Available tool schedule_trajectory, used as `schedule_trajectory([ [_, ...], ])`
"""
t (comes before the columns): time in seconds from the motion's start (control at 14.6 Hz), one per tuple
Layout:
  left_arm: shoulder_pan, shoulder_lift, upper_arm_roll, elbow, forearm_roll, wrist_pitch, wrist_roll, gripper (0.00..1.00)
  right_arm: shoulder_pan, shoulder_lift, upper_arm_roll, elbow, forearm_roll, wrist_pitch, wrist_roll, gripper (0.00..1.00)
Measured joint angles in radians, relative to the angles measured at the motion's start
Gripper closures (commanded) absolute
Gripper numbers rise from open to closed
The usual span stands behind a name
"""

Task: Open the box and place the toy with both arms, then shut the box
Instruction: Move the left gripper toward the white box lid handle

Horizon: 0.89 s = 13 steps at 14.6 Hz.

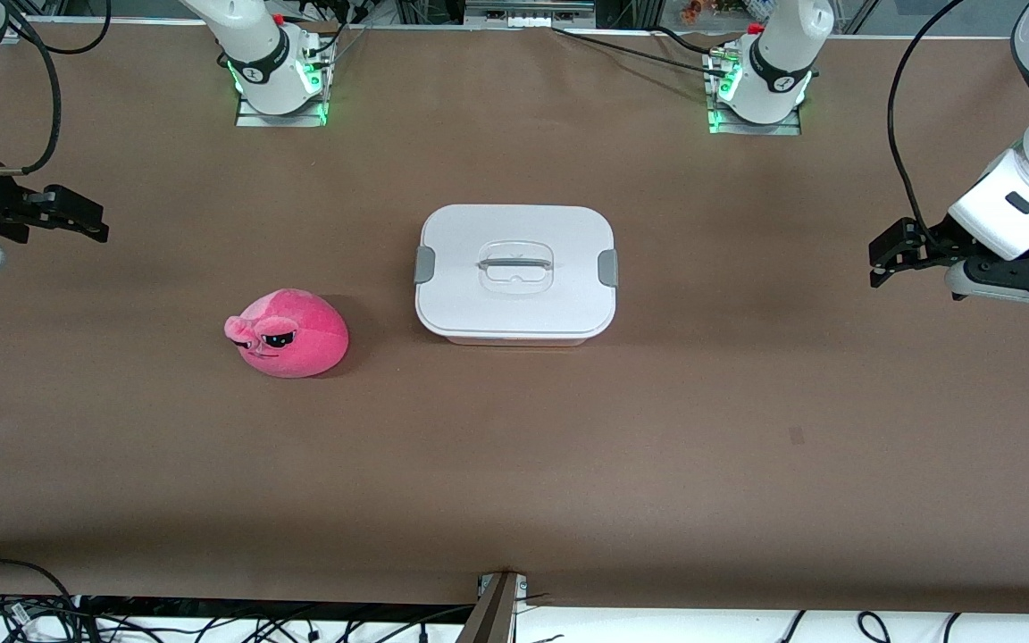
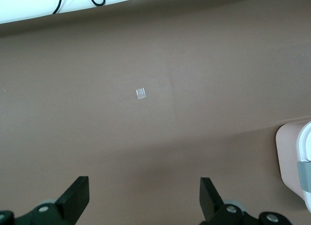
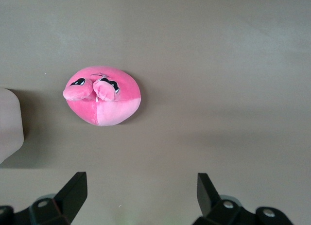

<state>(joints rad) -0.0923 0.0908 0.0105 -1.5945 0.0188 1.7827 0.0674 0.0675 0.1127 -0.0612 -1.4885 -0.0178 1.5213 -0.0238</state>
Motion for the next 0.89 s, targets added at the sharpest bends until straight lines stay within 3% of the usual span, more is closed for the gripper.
schedule_trajectory([
  [0.55,0.000,0.002,-0.007,0.000,0.000,-0.005,0.000,0.00,0.001,0.000,0.002,0.000,0.000,0.000,0.000,0.00],
  [0.89,-0.003,0.024,-0.028,-0.001,-0.001,-0.128,0.000,0.00,0.001,0.000,0.002,0.000,0.000,0.000,0.000,0.00],
])
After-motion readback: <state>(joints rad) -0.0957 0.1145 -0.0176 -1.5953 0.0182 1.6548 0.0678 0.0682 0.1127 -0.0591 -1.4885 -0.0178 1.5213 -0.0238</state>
